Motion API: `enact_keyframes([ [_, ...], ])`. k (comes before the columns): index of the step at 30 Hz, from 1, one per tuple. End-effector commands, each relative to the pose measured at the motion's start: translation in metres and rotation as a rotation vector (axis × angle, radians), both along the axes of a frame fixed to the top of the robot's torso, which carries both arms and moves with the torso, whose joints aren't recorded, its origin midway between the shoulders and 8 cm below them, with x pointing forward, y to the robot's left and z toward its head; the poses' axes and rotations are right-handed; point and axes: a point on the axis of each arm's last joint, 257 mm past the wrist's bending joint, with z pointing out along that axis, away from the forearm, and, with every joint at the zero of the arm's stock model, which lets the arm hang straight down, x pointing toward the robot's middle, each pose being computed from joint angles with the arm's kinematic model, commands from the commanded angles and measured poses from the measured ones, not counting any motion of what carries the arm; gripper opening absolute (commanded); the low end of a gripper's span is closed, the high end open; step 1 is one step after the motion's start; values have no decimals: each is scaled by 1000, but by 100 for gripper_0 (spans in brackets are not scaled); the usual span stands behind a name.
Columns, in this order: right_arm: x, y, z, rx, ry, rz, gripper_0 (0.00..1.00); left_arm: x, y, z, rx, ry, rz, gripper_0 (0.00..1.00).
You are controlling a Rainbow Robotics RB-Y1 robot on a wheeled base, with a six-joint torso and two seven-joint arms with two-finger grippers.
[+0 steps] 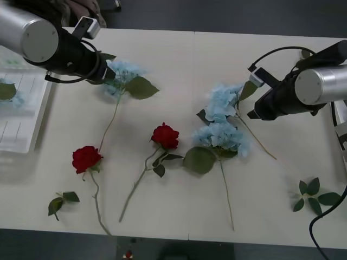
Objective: Put the red flowers into the right box and the blue flowers into the left box
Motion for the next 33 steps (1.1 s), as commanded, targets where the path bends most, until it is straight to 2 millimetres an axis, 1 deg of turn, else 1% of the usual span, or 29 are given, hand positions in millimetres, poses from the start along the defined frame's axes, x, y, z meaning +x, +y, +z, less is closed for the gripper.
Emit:
enact_keyframes([
  [1, 9, 6, 4, -27, -27, 27, 98, -1, 15, -9, 42, -6, 6, 100],
  [3, 7, 10, 1, -28, -21, 32, 98, -2, 13, -21, 84, -3, -3, 100],
  [4, 7, 11, -1, -28, -18, 34, 98, -2, 13, -24, 94, -5, -5, 100],
  [6, 5, 15, -6, -30, -7, 39, 98, -2, 9, -38, 117, 1, -12, 100],
  [7, 5, 16, -7, -30, -5, 40, 98, -1, 8, -40, 113, 3, -11, 100],
  [10, 3, 18, -13, -29, 4, 43, 98, -1, -4, -64, 65, 48, 4, 100],
  [11, 2, 18, -14, -30, 6, 44, 98, -1, -7, -67, 58, 54, 5, 100],
  [13, 1, 20, -16, -32, 8, 44, 98, -1, -15, -79, 40, 76, 13, 100],
  [15, 0, 21, -20, -33, 15, 43, 98, -1, -18, -85, 33, 84, 17, 100],
  [17, -1, 19, -26, -38, 23, 40, 98, 1, -23, -95, 11, 97, 33, 100],
  [21, -1, 17, -34, -40, 29, 31, 98, 8, -34, -103, -33, 88, 45, 100],
  [24, 0, 16, -40, -42, 31, 26, 98, 13, -39, -104, -57, 75, 50, 100],
  [33, -2, 18, -44, -48, 38, 31, 98, 28, -28, -107, -76, 46, 92, 100],
])
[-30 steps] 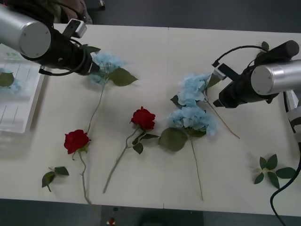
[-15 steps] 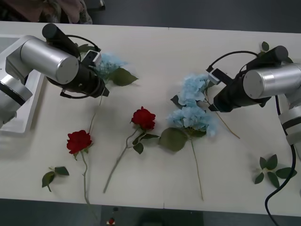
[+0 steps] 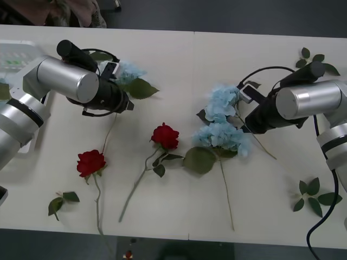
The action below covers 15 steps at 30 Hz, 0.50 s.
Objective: Put the red flowers into the right box and the blue flowers into the left box
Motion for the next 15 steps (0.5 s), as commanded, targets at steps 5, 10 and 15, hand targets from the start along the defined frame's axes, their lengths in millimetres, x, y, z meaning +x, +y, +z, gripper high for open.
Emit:
enact_keyframes([
  [5, 5, 9, 8, -4, -22, 23, 66, 27, -5, 25, -29, -75, 39, 100],
  [10, 4, 11, 6, -3, -19, 19, 29, 32, -9, 17, 47, -122, 3, 100],
  [15, 3, 9, -2, 2, -11, 9, 10, 32, -13, 10, 79, -135, -17, 100],
])
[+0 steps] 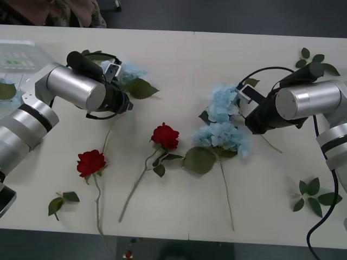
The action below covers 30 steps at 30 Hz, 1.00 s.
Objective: Put the red flowers into the right box and the blue flowers into the left box
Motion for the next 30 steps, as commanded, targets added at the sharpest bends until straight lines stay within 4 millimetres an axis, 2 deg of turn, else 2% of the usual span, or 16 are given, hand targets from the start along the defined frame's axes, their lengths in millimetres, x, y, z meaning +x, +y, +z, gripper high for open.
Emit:
enact_keyframes([
  [1, 4, 9, -2, 2, -15, 9, 8, 13, -17, 24, -15, -44, -4, 100],
  [3, 5, 9, -3, 3, -17, 6, 5, 13, -17, 24, -15, -44, -5, 100],
  [5, 5, 9, -3, 4, -18, 6, 0, 13, -19, 24, -18, -45, -5, 89],
  [6, 5, 9, -3, 6, -16, 5, 0, 13, -18, 23, -16, -44, -3, 74],
  [8, 5, 10, -2, 11, -19, 5, 0, 13, -19, 24, -17, -45, -5, 53],
  [9, 7, 11, 3, 13, -30, 6, 0, 13, -18, 24, -15, -45, -2, 41],
  [11, 10, 10, 12, 14, -48, 5, 0, 13, -16, 22, -13, -42, 0, 24],
  [12, 11, 8, 19, 18, -55, 4, 0, 13, -17, 22, -15, -41, 1, 10],
  [13, 12, 7, 28, 28, -64, 0, 0, 13, -15, 21, -12, -40, 3, 3],
  [15, 11, 6, 40, 38, -66, -5, 0, 13, -15, 22, -13, -41, 4, 1],
  [18, 6, 2, 74, 72, -73, -19, 0, 14, -13, 21, -7, -43, 5, 0],
  [22, -5, 7, 107, 161, -67, -16, 0, 14, -12, 22, -1, -46, 5, 0],
  [23, -10, 13, 123, 210, -71, -1, 0, 14, -11, 21, 3, -47, 6, 0],
  [28, -26, 40, 169, 455, -79, 90, 0, 15, -7, 22, 14, -52, 8, 0],
  [30, -34, 55, 193, 548, -108, 179, 0, 16, -6, 24, 17, -54, 7, 0],
])
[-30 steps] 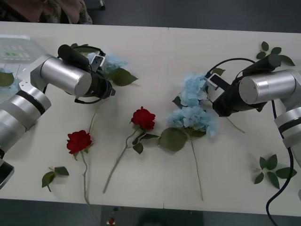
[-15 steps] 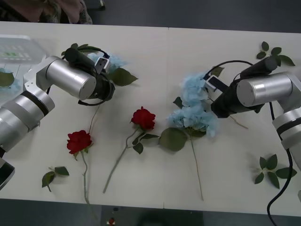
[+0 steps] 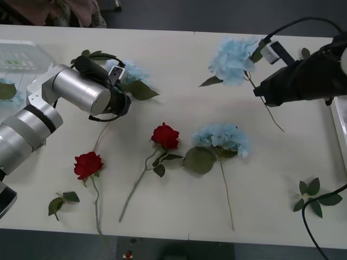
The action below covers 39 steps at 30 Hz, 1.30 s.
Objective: Put the red flowers into the right box and the blue flowers into the left box
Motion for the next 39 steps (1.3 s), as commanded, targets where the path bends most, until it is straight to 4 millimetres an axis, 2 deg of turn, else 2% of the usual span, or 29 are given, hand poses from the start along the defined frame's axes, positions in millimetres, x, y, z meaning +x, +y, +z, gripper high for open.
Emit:
enact_keyframes([
  [1, -10, 19, 47, 108, -96, 117, 0, 16, -4, 28, -13, -50, 8, 0],
  [4, -25, 38, 72, 213, -127, 209, 0, 21, -2, 41, -8, -75, 2, 0],
  [7, -43, 57, 94, 329, -127, 285, 0, 23, 3, 65, 18, -85, -1, 0],
  [8, -52, 66, 106, 392, -125, 319, 0, 23, 6, 82, 23, -84, 5, 0],
  [13, -76, 88, 135, 580, -48, 372, 0, 5, 11, 133, 32, -53, 23, 0],
  [17, -87, 98, 149, 686, 29, 378, 0, -16, 39, 175, 57, -35, 46, 0],
  [22, -93, 103, 157, 748, 80, 376, 0, -33, 73, 205, 80, -23, 70, 0],
  [24, -93, 107, 160, 769, 86, 378, 0, -41, 103, 216, 119, -10, 85, 0],
  [25, -92, 109, 160, 772, 87, 377, 0, -43, 112, 218, 128, -7, 90, 0],
  [26, -91, 114, 161, 783, 91, 375, 0, -47, 131, 222, 141, -2, 105, 0],
  [27, -90, 118, 161, 793, 93, 374, 0, -50, 143, 224, 149, 1, 114, 0],
  [29, -86, 131, 163, 825, 92, 368, 0, -59, 179, 225, 166, 9, 145, 0],
  [30, -84, 135, 164, 832, 89, 366, 0, -62, 190, 226, 165, 11, 157, 0],
  [32, -80, 149, 167, 866, 85, 362, 0, -73, 223, 223, 159, 15, 191, 0],
  [37, -75, 178, 176, 919, 76, 365, 0, -96, 279, 212, 102, 22, 236, 0],
  [39, -74, 190, 179, 934, 75, 367, 0, -101, 294, 206, 103, 24, 238, 0],
])
